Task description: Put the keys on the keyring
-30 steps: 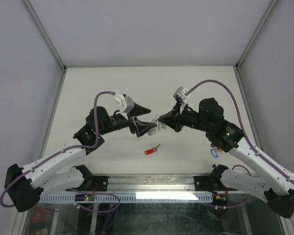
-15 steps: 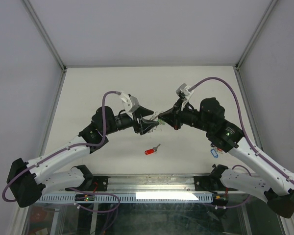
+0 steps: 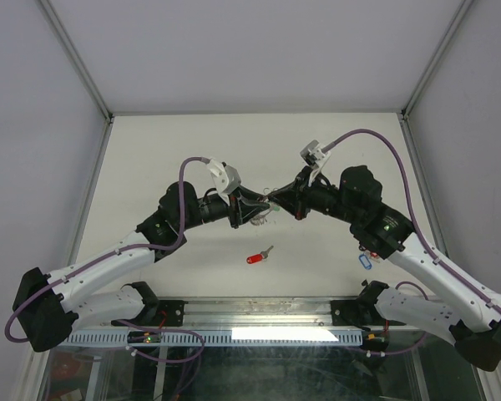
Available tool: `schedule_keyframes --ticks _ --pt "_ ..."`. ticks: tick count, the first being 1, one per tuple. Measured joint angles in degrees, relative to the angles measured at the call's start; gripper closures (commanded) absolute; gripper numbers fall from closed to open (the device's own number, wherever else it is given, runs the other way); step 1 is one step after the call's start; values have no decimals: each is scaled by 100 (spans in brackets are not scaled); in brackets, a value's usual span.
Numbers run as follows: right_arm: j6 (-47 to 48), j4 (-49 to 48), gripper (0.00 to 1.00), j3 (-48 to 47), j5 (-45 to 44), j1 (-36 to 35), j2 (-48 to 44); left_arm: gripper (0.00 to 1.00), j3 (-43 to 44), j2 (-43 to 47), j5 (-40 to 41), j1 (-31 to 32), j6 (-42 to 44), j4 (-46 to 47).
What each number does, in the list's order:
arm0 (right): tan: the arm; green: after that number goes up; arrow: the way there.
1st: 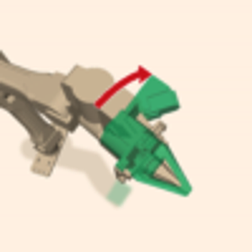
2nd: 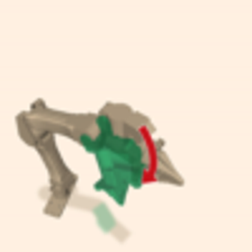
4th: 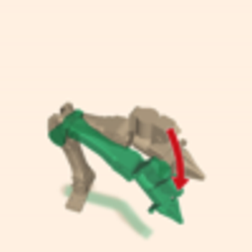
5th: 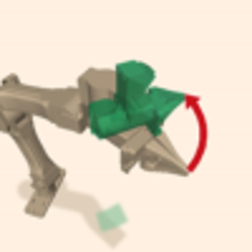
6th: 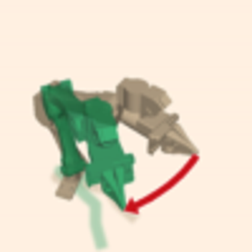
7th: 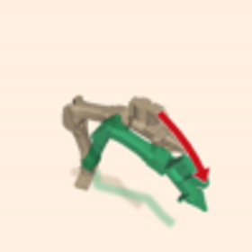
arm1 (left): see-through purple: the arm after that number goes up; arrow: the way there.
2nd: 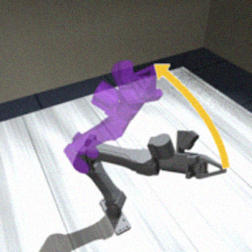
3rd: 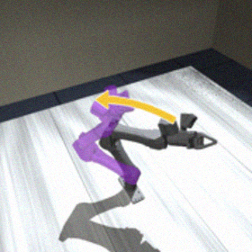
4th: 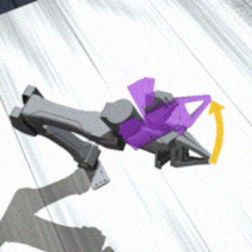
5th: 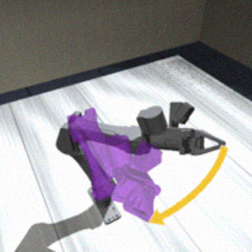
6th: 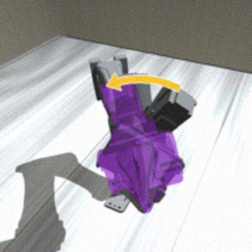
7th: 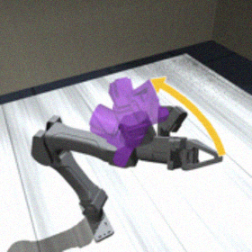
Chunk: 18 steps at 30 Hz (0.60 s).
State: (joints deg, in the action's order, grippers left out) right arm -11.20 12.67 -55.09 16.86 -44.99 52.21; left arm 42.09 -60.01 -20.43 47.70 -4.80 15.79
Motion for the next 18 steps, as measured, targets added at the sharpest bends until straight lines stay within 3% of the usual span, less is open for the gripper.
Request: schedule_keyframes --ticks 2,8,14,18 --pt "-37 2 100 0 -9 0 11 100 0 0 0 0 4 -15" --pt "-105 4 100 0 -11 0 15 100 31 0 13 0 63 -90" --pt "-162 22 76 0 -2 0 13 100 122 0 76 0 249 -308" --pt "-186 129 73 -42 7 -2 -28 100 162 0 94 0 385 -531"
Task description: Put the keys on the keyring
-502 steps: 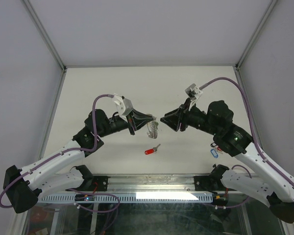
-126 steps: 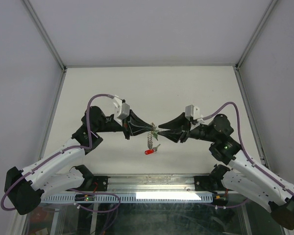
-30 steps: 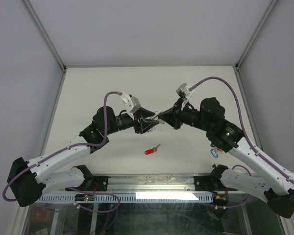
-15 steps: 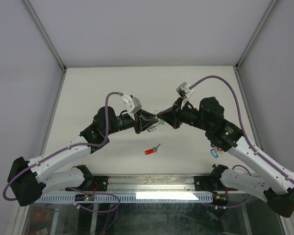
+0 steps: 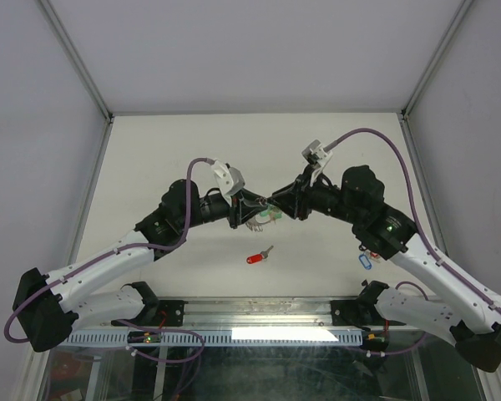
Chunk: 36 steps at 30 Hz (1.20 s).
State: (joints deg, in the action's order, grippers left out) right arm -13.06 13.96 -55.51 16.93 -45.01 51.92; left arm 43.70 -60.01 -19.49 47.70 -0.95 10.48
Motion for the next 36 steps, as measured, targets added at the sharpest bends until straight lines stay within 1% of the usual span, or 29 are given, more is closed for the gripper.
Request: schedule_keyframes --ticks 8,12,16,21,23,28,31,34,36 --pt "76 238 73 -249 -20 0 -153 100 4 0 -2 0 131 -280" --pt "306 398 73 -280 -46 0 -173 100 22 0 -2 0 181 -334" --pt "898 433 74 -210 24 2 -302 100 42 0 -4 0 188 -417" --pt "2041 -166 77 723 492 -7 -1110 100 177 -44 -28 0 186 -516" --pt "2463 -289 78 992 680 -31 -1300 100 201 -46 -52 0 186 -527" --pt "3364 -378 81 1056 949 -223 -1311 100 212 -48 -92 0 177 -584" --pt "3574 -382 83 1056 942 -413 -1281 100 212 -50 -94 0 120 -577" --pt "3611 -459 79 1093 820 -651 -1305 100 212 -50 -90 0 7 -557" --pt "3628 -588 78 1226 636 -861 -1364 100 212 -50 -63 0 -48 -516"
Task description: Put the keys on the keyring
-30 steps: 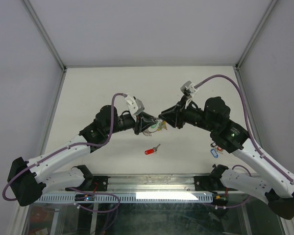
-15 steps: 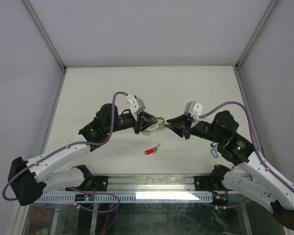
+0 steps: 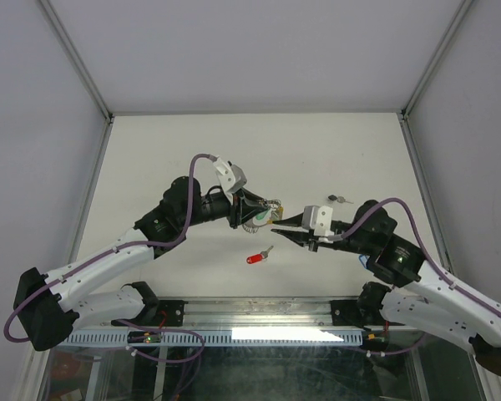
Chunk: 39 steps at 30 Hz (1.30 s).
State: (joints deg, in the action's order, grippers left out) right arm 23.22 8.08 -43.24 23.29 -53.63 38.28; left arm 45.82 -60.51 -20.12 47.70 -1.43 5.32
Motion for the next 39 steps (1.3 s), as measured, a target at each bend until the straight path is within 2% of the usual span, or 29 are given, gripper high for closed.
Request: schedule_keyframes --ticks 7,16,39 --pt "601 -243 73 284 -791 -581 98 100 0 -2 4 0 -90 22" --pt "1567 -264 69 190 -1410 -669 306 100 109 -2 -118 0 216 -306" --pt "1672 -197 74 -42 -1493 -675 894 100 173 2 -262 37 658 -688"
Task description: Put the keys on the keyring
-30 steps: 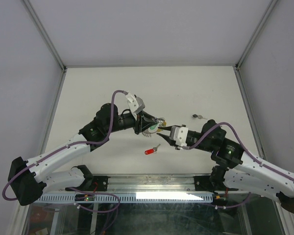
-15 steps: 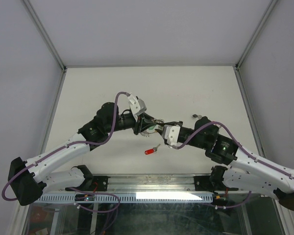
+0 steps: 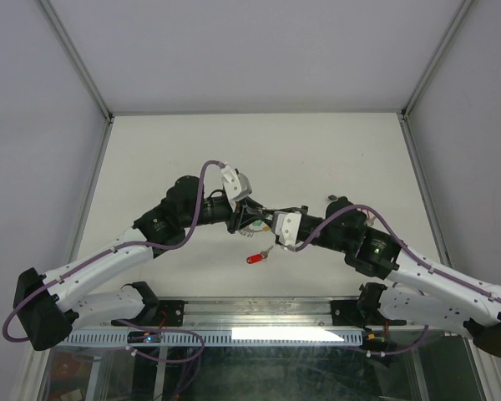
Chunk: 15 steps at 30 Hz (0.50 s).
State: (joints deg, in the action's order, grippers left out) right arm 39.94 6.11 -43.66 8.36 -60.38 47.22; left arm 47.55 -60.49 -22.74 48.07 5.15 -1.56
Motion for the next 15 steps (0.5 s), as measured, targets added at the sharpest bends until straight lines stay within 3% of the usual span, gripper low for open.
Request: schedule_keyframes --ticks 15 --pt "-157 -28 96 -17 -4 -2 120 100 0 31 -13 37 157 -107"
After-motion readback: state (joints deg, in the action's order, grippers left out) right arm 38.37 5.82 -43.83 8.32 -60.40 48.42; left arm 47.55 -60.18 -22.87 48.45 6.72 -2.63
